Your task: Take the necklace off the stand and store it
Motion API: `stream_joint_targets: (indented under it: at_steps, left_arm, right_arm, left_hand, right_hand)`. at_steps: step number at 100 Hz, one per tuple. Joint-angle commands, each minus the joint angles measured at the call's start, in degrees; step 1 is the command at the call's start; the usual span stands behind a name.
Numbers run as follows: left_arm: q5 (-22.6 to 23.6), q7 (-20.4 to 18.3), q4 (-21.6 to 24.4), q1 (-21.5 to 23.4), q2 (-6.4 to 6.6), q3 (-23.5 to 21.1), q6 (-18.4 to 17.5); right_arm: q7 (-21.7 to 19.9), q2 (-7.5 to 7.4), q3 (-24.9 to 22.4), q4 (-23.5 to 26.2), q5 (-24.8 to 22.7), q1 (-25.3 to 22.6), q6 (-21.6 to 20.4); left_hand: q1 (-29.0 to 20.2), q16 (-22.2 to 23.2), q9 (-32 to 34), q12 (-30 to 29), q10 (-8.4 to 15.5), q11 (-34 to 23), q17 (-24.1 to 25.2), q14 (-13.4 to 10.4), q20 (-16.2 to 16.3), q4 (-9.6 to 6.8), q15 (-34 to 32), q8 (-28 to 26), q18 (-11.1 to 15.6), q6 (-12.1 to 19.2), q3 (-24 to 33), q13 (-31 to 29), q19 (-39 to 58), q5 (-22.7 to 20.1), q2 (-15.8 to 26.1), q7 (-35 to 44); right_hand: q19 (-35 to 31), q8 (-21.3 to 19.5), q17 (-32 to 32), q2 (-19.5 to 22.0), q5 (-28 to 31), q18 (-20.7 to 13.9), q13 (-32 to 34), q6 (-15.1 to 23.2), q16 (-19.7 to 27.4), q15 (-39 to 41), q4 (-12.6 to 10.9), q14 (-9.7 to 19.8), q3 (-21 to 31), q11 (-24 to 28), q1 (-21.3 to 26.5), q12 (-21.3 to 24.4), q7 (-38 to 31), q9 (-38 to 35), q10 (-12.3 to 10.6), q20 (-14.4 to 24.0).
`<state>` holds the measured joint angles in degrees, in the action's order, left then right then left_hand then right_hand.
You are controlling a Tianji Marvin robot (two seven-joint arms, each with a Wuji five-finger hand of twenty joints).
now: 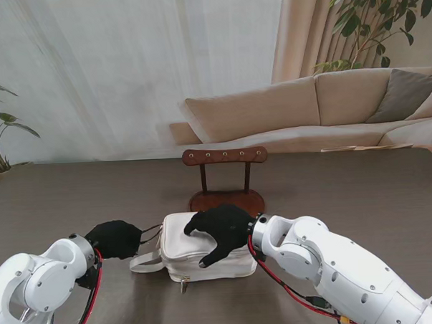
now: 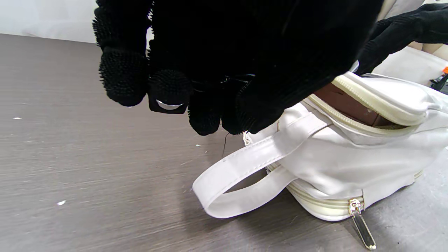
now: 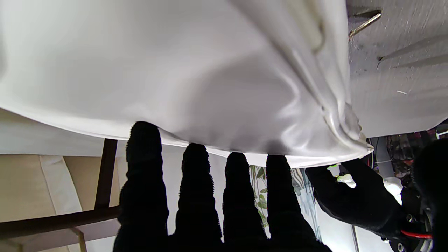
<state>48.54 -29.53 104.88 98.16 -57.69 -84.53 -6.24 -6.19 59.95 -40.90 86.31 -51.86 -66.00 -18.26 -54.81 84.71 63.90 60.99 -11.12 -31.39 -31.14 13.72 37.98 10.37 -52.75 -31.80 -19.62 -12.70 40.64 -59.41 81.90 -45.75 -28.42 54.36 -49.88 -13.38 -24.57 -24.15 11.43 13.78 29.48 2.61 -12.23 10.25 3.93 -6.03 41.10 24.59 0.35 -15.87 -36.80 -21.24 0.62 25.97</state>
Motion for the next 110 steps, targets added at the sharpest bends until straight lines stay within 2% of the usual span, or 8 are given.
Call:
stream_joint_targets:
  at_steps: [1,24,39,52,62,75,89,110]
  left_arm:
    - [0.28,-1.46,1.46,1.09,0.33,-0.79,-0.07]
    - [1.88,-2.63,5.02,4.62,0.3,-3.34,-0.06]
    - [2.28,-2.64,7.5,6.99,0.15,-4.79,0.15]
    - [2.38,-2.96,9.72,8.87,0.08,-5.97,0.06]
    - [2.35,-3.13,11.1,10.14,0.01,-6.93,-0.02]
    - [1.86,-3.06,12.17,11.38,-0.08,-7.98,0.1]
    - [2.3,-3.65,12.33,12.09,-0.06,-9.06,0.07]
    - [2.61,-4.03,11.16,12.08,-0.01,-10.01,0.2]
  right_arm:
    - [-2.03,-0.25,0.87,-1.4,-0.31,-0.34,-0.7]
    - [-3.21,-0.86,2.02,-3.39,-1.13,0.61,-2.07]
    - [-2.42,-1.14,3.04,-5.08,-2.64,1.26,-3.02]
    - [-1.05,-1.14,4.63,-6.6,-3.81,2.34,-2.72]
    - [-0.37,-1.09,5.5,-7.41,-4.21,2.89,-1.96]
    - [0.5,-1.04,5.65,-7.96,-4.86,2.99,-1.08]
    - [0.04,-1.22,4.13,-7.8,-5.42,2.49,-1.03]
    - [-1.51,-1.4,0.13,-8.31,-3.89,0.84,-2.47]
  left_hand:
    - [-0.87,-0.07,1.68,0.58,-0.42,-0.39,-0.23,-1.07,-0.06,1.06,-0.06,-0.36,-0.48,2.96,1.99,-1.63,1.38,-0.36,0.67,2.44]
    - [-0.85,-0.09,1.67,0.59,-0.28,-0.41,-0.28,-1.21,-0.1,1.07,-0.02,-0.36,-0.32,3.08,1.96,-1.58,1.32,-0.31,0.68,2.48]
    - [-0.88,-0.08,1.61,0.57,-0.39,-0.39,-0.31,-1.16,-0.15,1.07,-0.04,-0.35,-0.23,3.08,1.92,-1.58,1.28,-0.32,0.71,2.51]
    - [-0.86,-0.07,1.6,0.58,-0.22,-0.4,-0.31,-1.16,-0.16,1.07,-0.05,-0.33,-0.23,3.12,1.89,-1.58,1.29,-0.29,0.76,2.51]
    - [-0.84,-0.07,1.63,0.56,-0.24,-0.39,-0.31,-1.17,-0.17,1.08,-0.04,-0.36,-0.23,3.17,1.85,-1.57,1.29,-0.34,0.74,2.58]
    - [-0.84,-0.08,1.64,0.55,-0.25,-0.38,-0.31,-1.22,-0.18,1.07,-0.03,-0.35,-0.23,3.12,1.84,-1.55,1.3,-0.28,0.76,2.55]
    - [-0.89,-0.08,1.64,0.56,-0.3,-0.38,-0.31,-1.3,-0.19,1.06,-0.03,-0.39,-0.23,3.09,1.9,-1.57,1.3,-0.33,0.69,2.59]
    - [-0.87,-0.09,1.68,0.63,-0.23,-0.4,-0.3,-1.3,-0.2,1.08,-0.03,-0.4,-0.23,3.12,2.02,-1.58,1.31,-0.32,0.64,2.61]
  right_hand:
    - [5.22,0.84,18.94,-2.46,-2.2,-3.89,-1.52,-1.11,0.39,-0.25,0.96,0.47,1.56,0.03,-3.34,0.87,-0.13,2.31,0.52,-2.89]
    - [6.49,1.58,18.65,-5.96,-1.51,-3.86,-1.25,-2.59,0.65,0.11,0.9,-0.45,2.86,0.96,-0.44,0.85,-0.7,1.67,1.27,-2.57]
    - [6.25,1.66,17.67,-10.19,-0.16,-4.06,0.05,-2.83,0.55,0.97,-0.4,-0.02,4.0,1.86,6.36,0.62,-1.63,0.42,0.62,-2.2]
    - [4.7,1.37,16.37,-15.03,1.76,-4.42,2.26,-2.93,0.23,2.51,-2.05,0.88,4.91,2.71,14.98,0.35,-2.92,-1.74,-0.22,-1.8]
    - [2.35,0.73,15.75,-12.28,3.02,-4.93,3.92,-2.76,0.15,3.85,-2.71,1.7,2.79,3.16,21.95,0.09,-4.42,-3.78,-1.32,-2.19]
    - [-0.75,-0.38,14.77,-4.29,5.02,-5.6,6.54,-1.86,-0.11,5.35,-3.37,2.77,-2.92,3.33,32.52,-0.17,-5.81,-7.23,-2.91,-3.62]
    - [-2.72,-1.4,13.95,2.48,6.99,-6.1,9.79,-0.61,-0.58,6.51,-4.34,3.77,-7.15,3.38,40.89,-0.3,-7.17,-10.62,-4.06,-4.59]
    - [-3.29,-1.79,14.05,6.99,7.8,-6.1,10.7,0.03,-0.84,6.64,-5.12,3.87,-9.97,3.38,42.38,-0.38,-7.4,-11.84,-4.39,-5.05]
